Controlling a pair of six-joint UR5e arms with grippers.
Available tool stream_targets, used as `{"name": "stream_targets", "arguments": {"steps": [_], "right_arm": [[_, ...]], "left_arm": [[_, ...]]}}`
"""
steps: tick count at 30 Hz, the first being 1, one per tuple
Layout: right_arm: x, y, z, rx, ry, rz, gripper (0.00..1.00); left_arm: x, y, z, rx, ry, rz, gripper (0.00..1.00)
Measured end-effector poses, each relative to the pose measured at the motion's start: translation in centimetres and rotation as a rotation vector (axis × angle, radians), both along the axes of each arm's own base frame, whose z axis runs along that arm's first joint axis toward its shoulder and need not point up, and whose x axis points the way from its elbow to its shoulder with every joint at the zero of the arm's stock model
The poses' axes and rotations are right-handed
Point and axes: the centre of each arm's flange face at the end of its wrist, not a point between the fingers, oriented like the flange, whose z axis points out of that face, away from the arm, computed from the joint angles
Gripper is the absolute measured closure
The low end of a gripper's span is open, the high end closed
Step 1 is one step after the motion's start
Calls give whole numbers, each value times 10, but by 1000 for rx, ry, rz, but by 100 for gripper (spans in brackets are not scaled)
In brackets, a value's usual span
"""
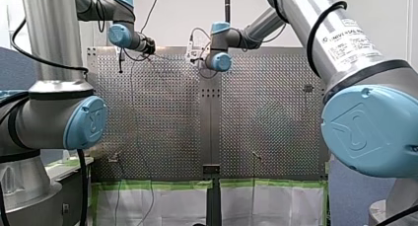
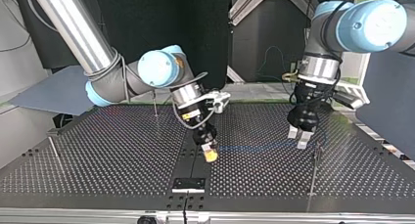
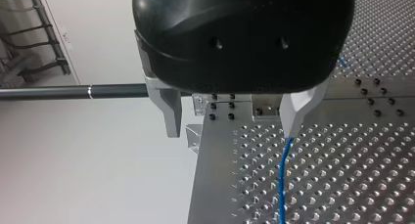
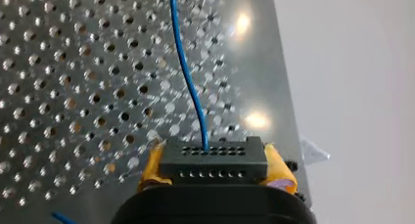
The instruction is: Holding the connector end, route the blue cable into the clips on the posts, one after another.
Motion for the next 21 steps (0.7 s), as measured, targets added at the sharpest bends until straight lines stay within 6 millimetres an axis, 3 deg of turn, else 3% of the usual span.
{"name": "stream_targets", "arguments": {"steps": [9, 21], "right_arm": [[8, 6, 17, -22, -25, 18, 100], [16, 15, 19, -28, -27, 33, 100]], "left_arm": [[1, -3, -3, -2, 11, 2, 0], [19, -6, -22, -7, 53, 1, 0]]}}
